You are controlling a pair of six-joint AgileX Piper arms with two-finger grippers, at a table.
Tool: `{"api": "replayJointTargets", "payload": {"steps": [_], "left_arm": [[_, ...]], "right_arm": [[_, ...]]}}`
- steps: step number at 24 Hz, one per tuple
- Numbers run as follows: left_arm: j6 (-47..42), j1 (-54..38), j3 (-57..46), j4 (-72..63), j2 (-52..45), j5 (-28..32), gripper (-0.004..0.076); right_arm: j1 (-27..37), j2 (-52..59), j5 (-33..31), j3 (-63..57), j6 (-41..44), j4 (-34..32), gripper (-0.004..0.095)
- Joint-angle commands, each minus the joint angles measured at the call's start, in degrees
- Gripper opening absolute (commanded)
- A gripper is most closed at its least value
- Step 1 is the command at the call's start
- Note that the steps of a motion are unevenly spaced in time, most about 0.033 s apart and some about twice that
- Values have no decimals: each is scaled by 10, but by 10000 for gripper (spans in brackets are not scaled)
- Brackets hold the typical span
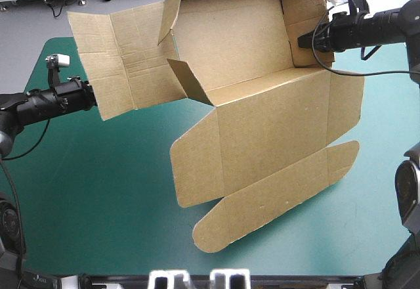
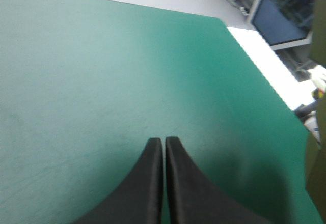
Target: Fold the box
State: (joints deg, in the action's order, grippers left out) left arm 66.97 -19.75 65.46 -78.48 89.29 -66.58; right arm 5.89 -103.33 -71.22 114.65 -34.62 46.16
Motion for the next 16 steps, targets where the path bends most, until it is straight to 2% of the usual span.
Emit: {"api": "replayJointTargets", "payload": {"steps": [1, 3, 6, 9, 14, 16], "left_arm": [[47, 40, 15, -71, -11, -80, 6], [57, 73, 15, -93, -11, -79, 6], [57, 105, 15, -144, -11, -79, 6], [53, 120, 15, -141, -12, -79, 22], [39, 157, 15, -134, -16, -79, 113], [39, 175, 16, -138, -24, -79, 195]], "right_arm": [[-8, 32, -8, 11, 2, 48, -25], [-32, 32, -8, 5, 2, 20, -24], [-68, 30, -7, 5, 28, -61, -24], [-72, 30, -7, 5, 41, -86, -24], [-72, 30, 5, 5, 53, -112, -24], [-72, 30, 12, 5, 57, -112, -24]]}}
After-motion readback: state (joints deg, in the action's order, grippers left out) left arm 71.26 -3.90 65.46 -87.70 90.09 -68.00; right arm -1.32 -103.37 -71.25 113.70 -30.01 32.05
